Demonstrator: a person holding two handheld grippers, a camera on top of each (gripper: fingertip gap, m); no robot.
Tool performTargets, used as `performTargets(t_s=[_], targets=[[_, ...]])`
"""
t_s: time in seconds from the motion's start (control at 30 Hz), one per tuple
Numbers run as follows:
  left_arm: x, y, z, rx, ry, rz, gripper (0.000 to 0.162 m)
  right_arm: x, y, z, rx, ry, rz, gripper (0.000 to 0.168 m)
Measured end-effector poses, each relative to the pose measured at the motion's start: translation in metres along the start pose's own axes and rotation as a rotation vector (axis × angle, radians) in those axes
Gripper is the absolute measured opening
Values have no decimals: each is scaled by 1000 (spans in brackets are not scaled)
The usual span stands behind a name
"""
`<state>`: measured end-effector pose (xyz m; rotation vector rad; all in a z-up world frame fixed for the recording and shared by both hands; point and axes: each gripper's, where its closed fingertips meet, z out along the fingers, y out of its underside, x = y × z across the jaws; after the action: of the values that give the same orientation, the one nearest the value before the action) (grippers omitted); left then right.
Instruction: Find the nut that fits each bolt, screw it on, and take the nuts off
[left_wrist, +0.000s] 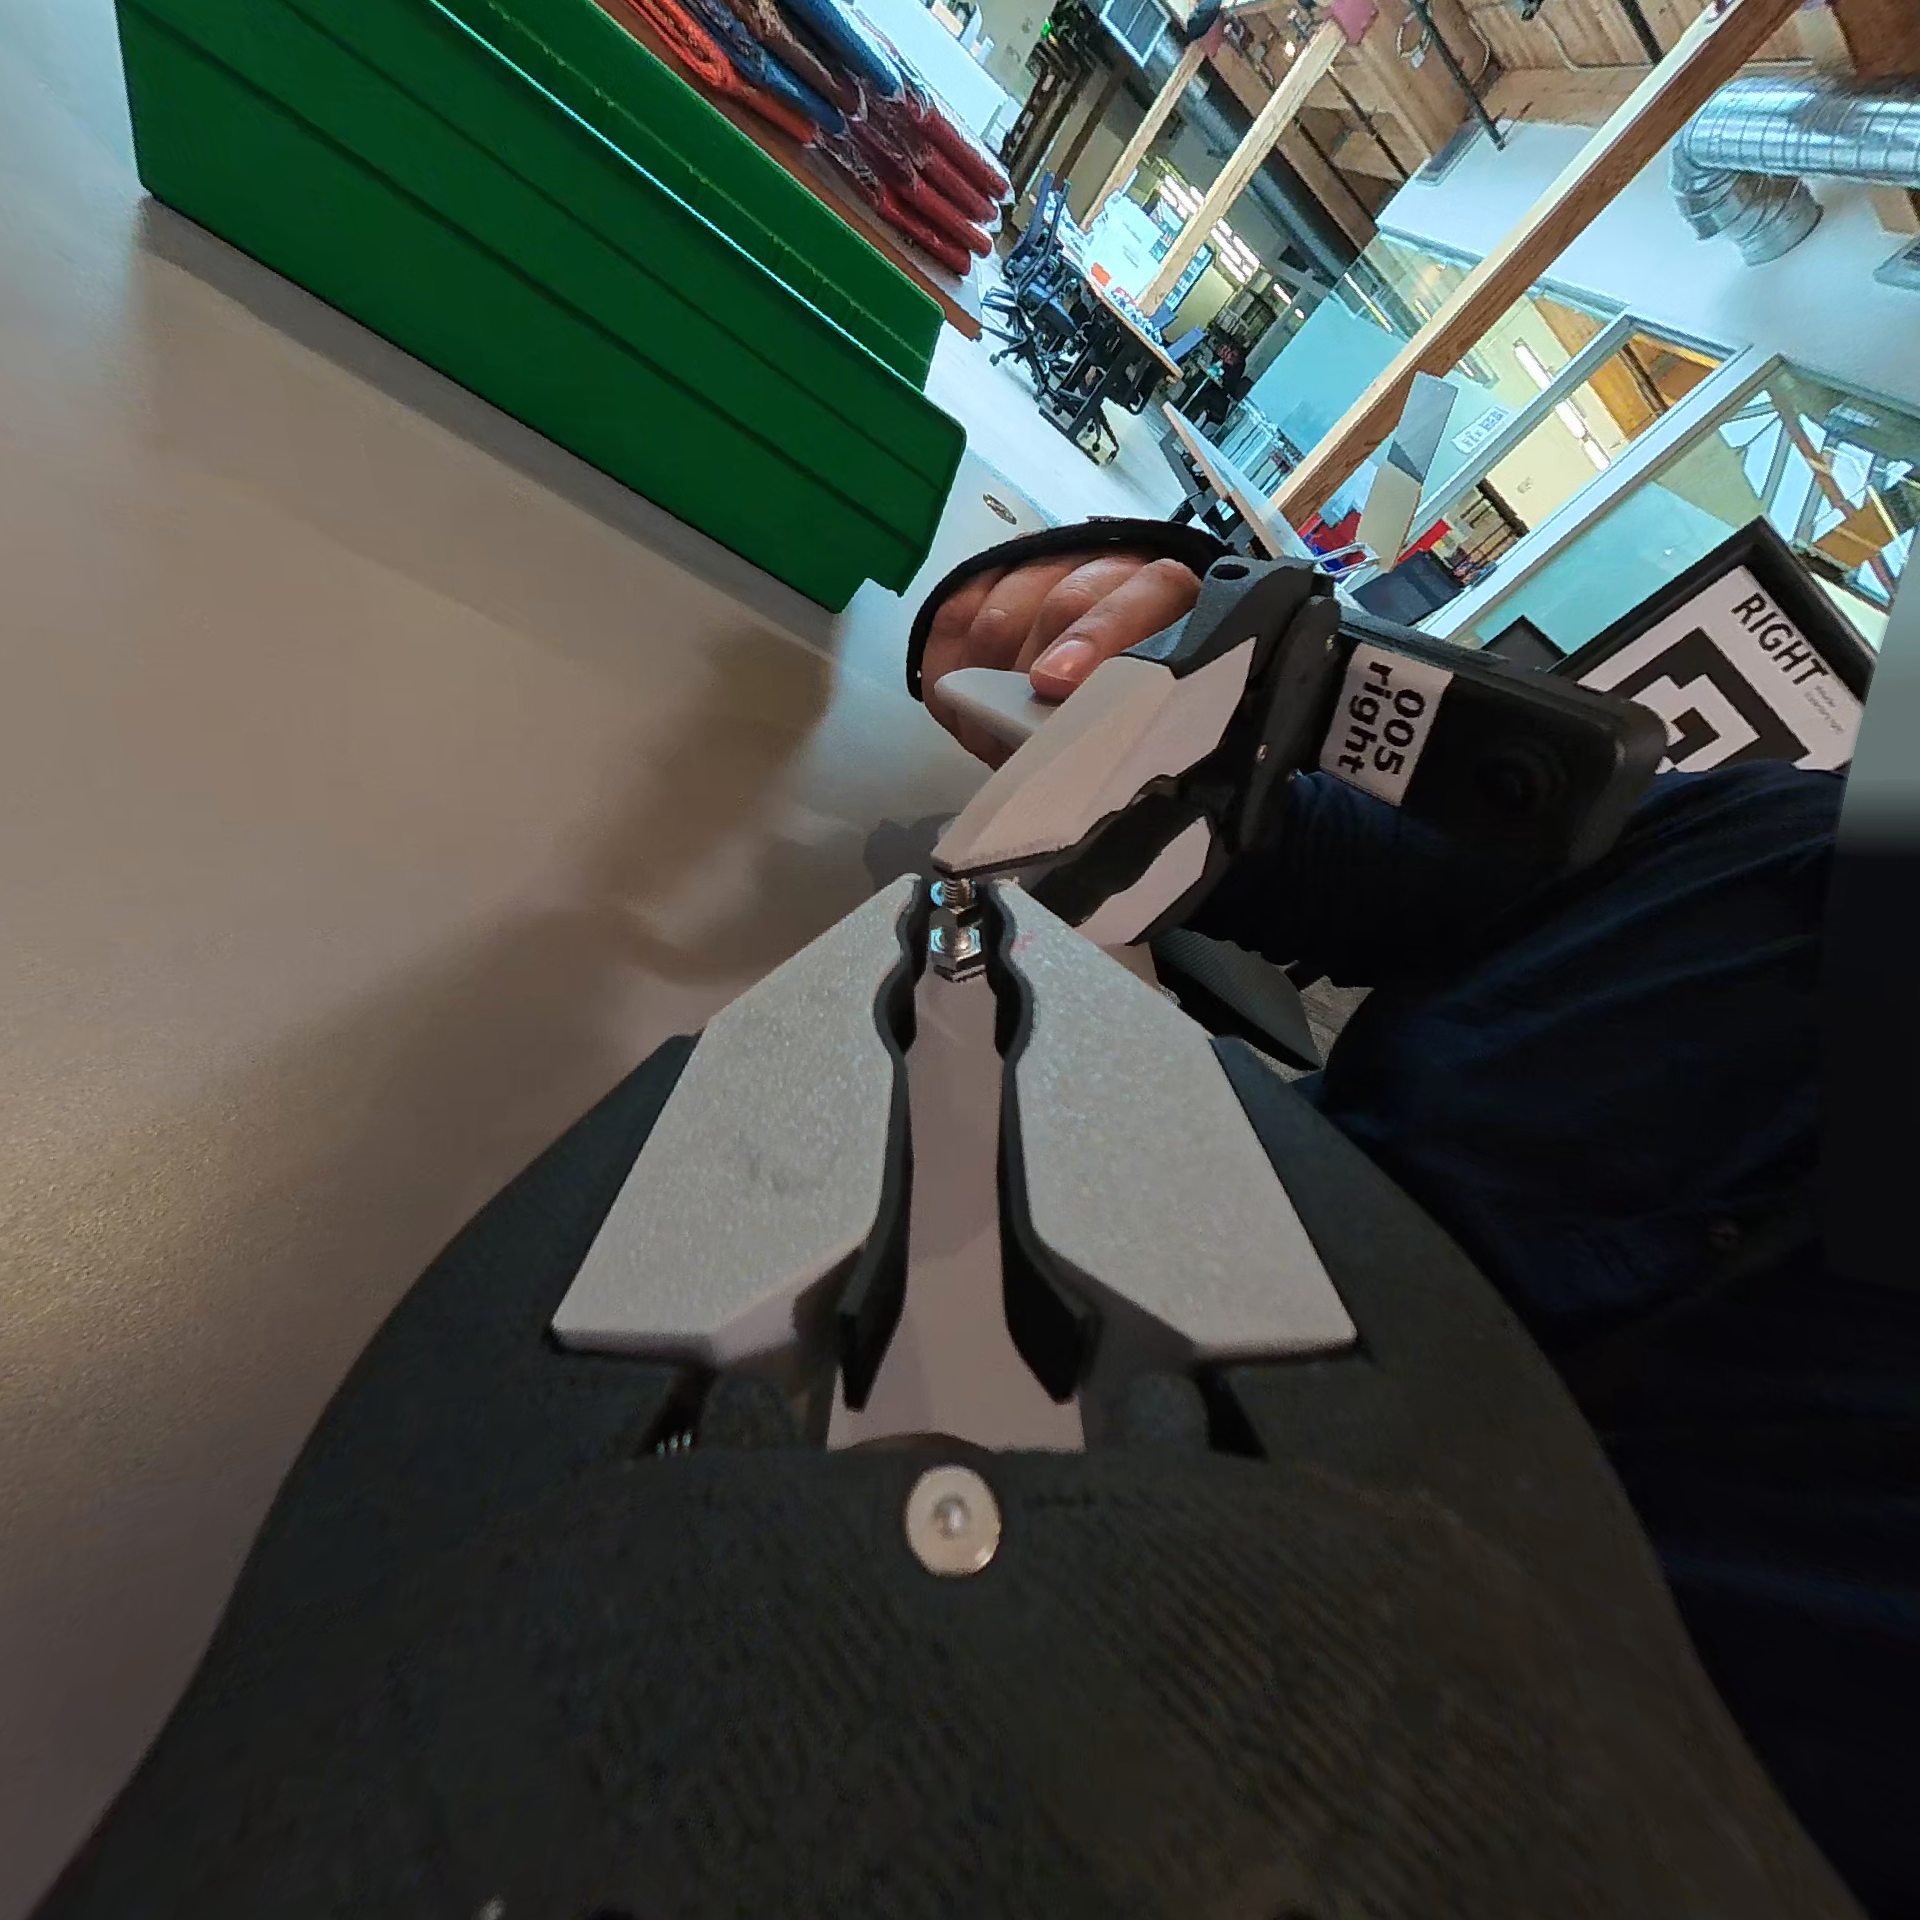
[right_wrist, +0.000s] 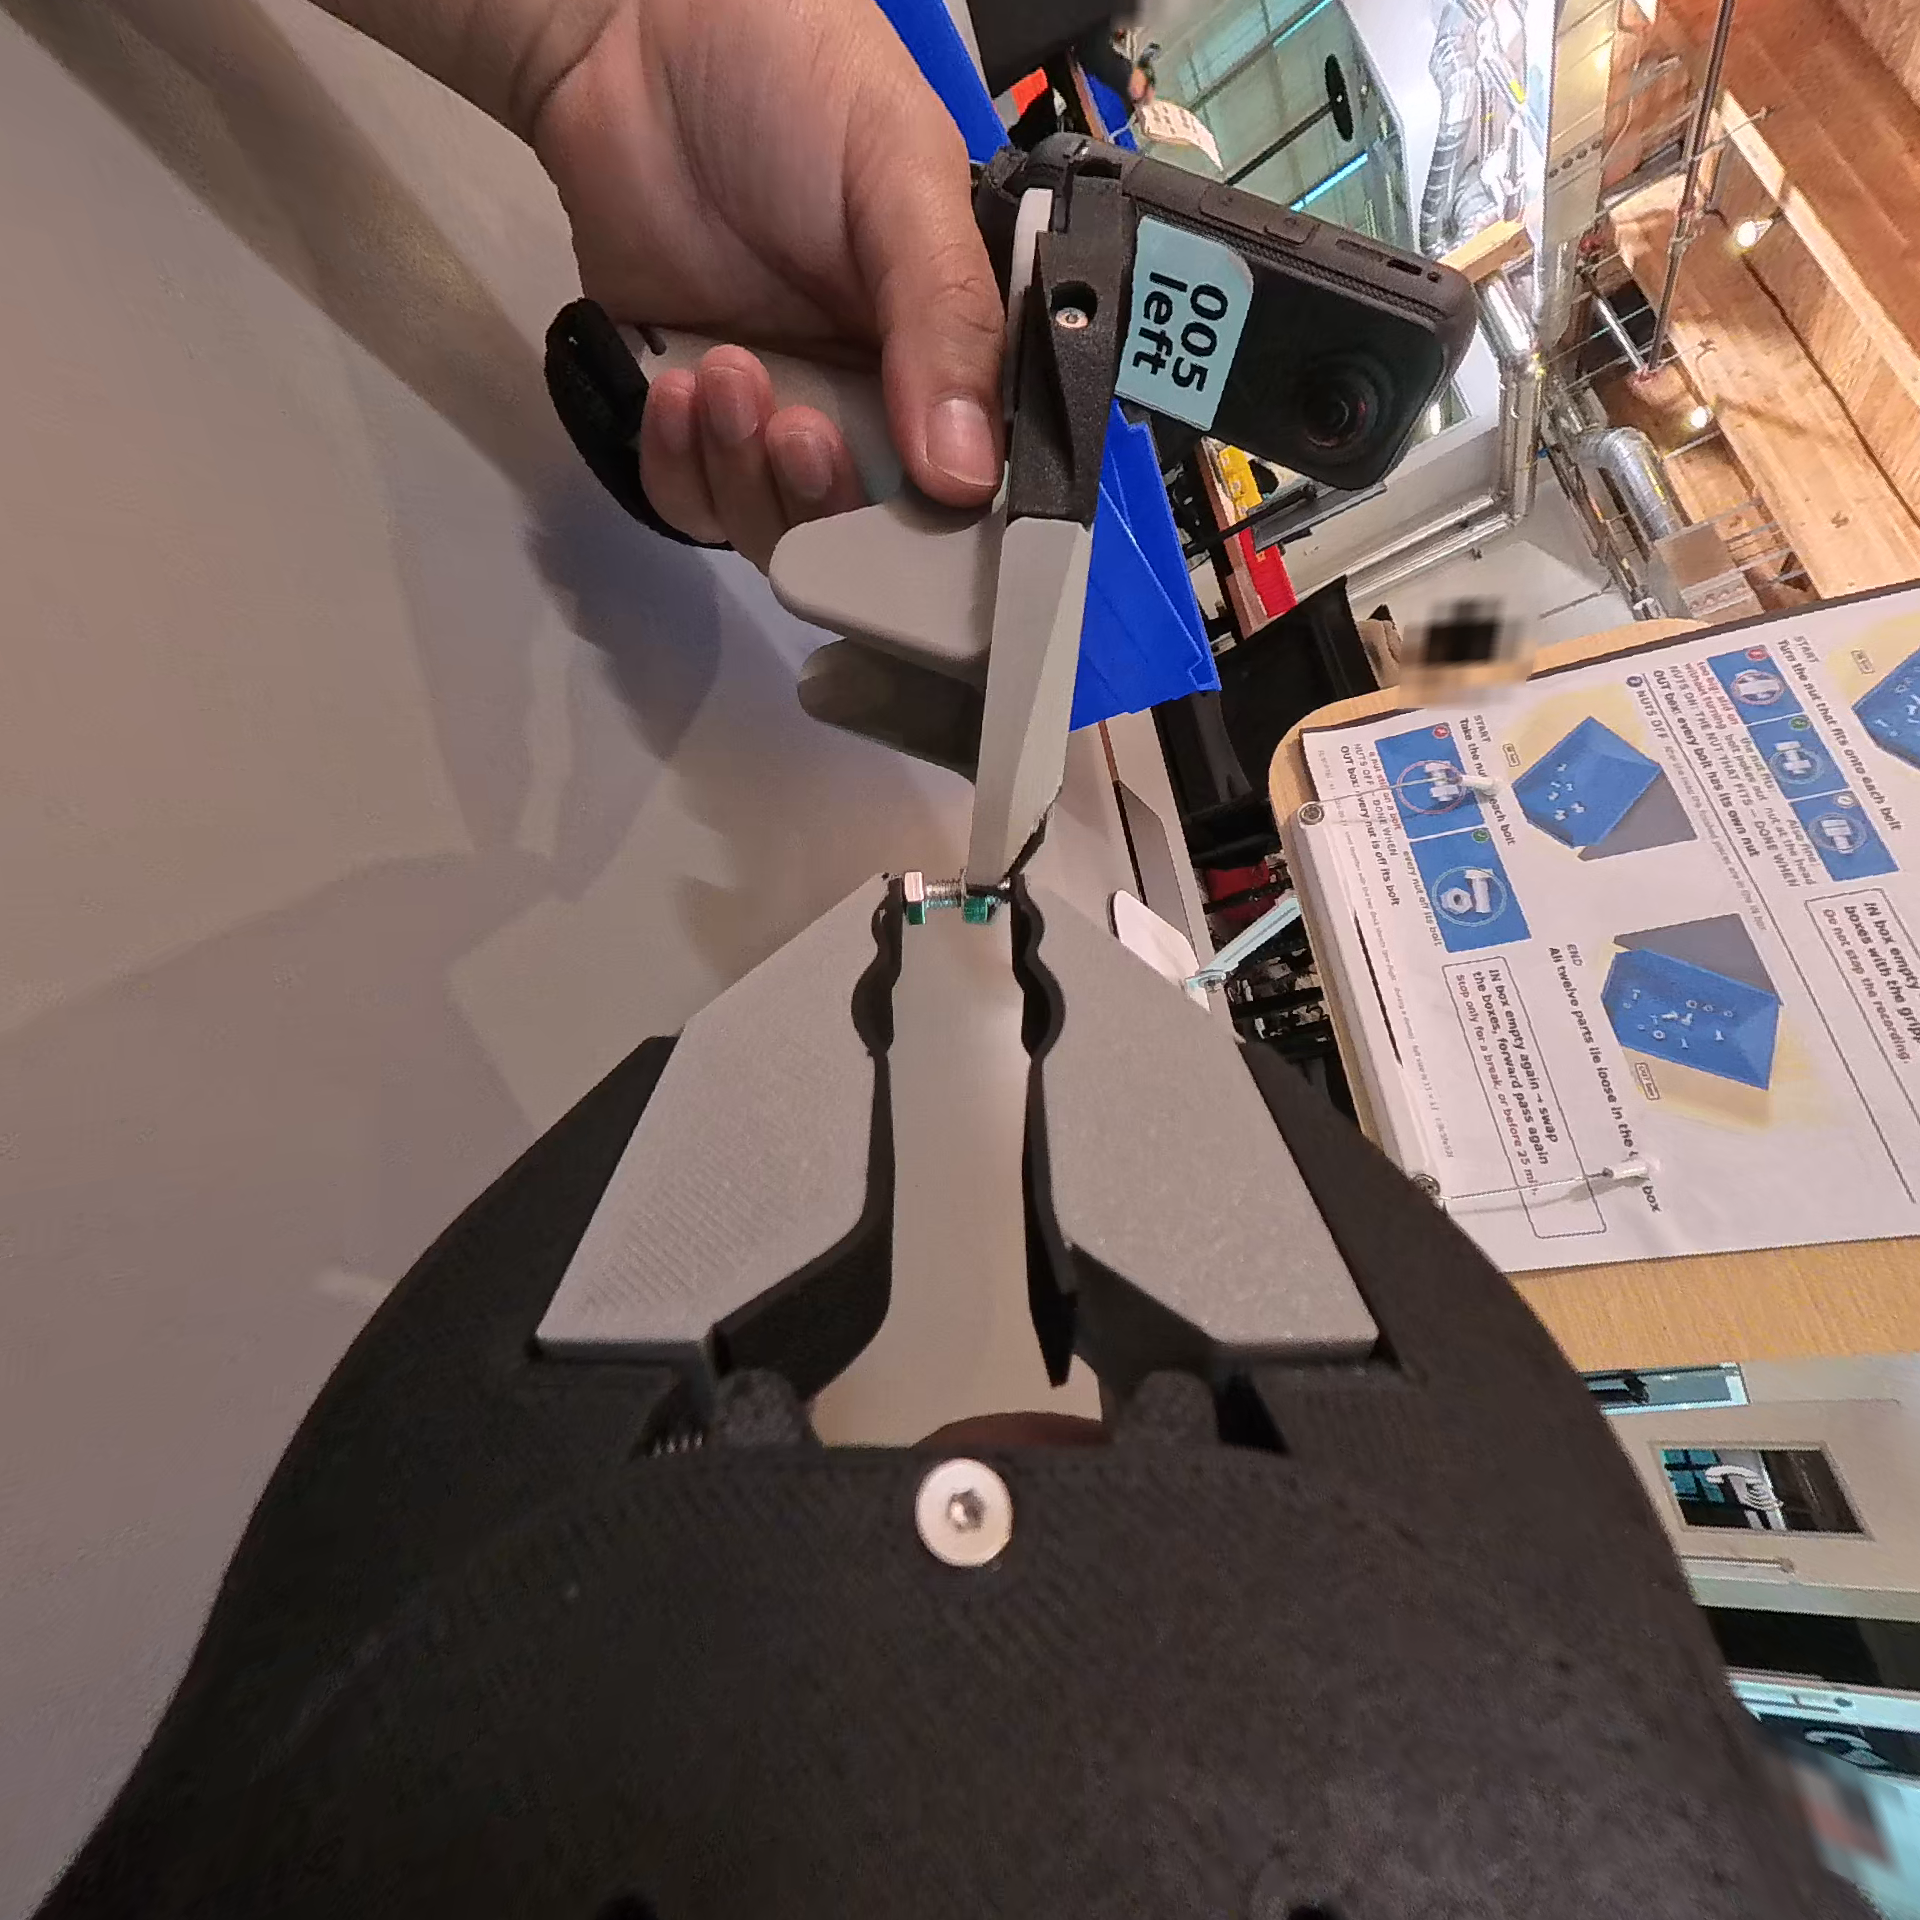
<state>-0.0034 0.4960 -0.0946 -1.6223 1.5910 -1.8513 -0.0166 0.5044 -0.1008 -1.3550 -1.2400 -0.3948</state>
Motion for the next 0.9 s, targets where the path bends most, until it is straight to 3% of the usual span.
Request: performTargets(t_s=[0.63,0.9], targets=[[0,-4,0,19,-3,8,8,4,0,-1,0,8,23,18],[-6,5,3,-40,-49,30,19,5,4,1,-27,21,16,17]])
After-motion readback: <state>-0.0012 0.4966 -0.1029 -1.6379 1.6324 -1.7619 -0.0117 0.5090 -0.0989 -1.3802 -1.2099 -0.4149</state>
